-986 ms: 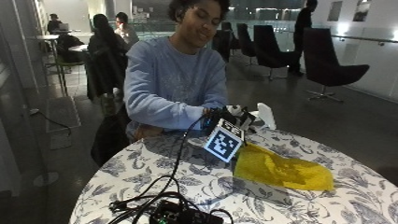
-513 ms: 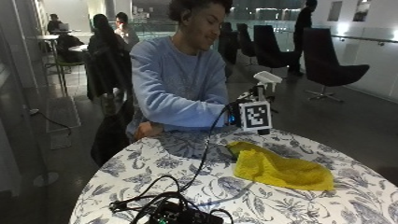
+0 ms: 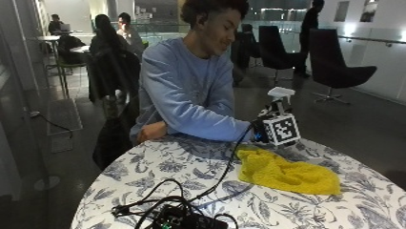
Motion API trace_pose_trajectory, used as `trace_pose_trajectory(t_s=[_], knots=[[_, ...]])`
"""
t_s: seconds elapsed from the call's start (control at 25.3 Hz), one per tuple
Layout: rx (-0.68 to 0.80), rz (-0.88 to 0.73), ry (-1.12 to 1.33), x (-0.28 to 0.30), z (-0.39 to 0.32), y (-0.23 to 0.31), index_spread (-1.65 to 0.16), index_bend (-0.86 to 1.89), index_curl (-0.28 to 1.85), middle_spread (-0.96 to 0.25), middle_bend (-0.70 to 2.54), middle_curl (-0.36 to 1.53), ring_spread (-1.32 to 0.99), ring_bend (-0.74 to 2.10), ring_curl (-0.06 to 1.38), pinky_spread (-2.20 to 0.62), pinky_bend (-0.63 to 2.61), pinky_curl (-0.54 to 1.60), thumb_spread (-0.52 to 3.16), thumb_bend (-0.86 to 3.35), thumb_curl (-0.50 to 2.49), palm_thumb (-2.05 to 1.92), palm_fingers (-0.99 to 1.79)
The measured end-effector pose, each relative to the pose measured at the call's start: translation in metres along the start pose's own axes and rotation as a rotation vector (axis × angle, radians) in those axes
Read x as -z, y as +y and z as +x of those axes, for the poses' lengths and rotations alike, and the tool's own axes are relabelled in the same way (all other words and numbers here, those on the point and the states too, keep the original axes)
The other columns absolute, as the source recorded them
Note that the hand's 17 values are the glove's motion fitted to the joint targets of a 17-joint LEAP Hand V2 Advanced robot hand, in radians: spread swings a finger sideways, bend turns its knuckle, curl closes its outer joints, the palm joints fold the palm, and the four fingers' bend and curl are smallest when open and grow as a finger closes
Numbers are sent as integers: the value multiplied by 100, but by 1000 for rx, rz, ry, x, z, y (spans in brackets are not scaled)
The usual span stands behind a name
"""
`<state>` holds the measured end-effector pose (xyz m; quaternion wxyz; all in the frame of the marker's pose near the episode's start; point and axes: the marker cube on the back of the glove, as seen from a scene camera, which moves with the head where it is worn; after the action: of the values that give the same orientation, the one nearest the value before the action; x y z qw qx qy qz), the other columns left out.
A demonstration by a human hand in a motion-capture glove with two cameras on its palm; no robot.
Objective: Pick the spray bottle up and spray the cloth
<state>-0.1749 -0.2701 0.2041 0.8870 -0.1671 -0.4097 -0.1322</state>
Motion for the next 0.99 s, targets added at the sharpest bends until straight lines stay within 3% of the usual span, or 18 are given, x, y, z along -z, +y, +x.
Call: trace_pose_trajectory(t_s=[0.28,0.43,0.55,0.67,0.99], knots=[[42,18,54,-9,9,4,-26,9,19,-5,33,49,-5,64,40,14,17,32,87,-2,66,89,94],[-7,-34,98,-10,10,17,-26,12,21,-5,34,49,-5,64,40,11,13,30,87,-2,65,92,91],[-81,0,189,-5,6,33,-28,10,22,-2,23,46,-1,51,40,12,23,34,90,-3,65,90,49],[-141,33,299,21,-7,73,-30,8,22,1,14,43,1,50,40,13,33,37,93,-3,63,87,35],[-296,140,513,94,-57,211,-32,15,22,3,18,39,3,50,33,17,32,33,98,-2,61,87,49]])
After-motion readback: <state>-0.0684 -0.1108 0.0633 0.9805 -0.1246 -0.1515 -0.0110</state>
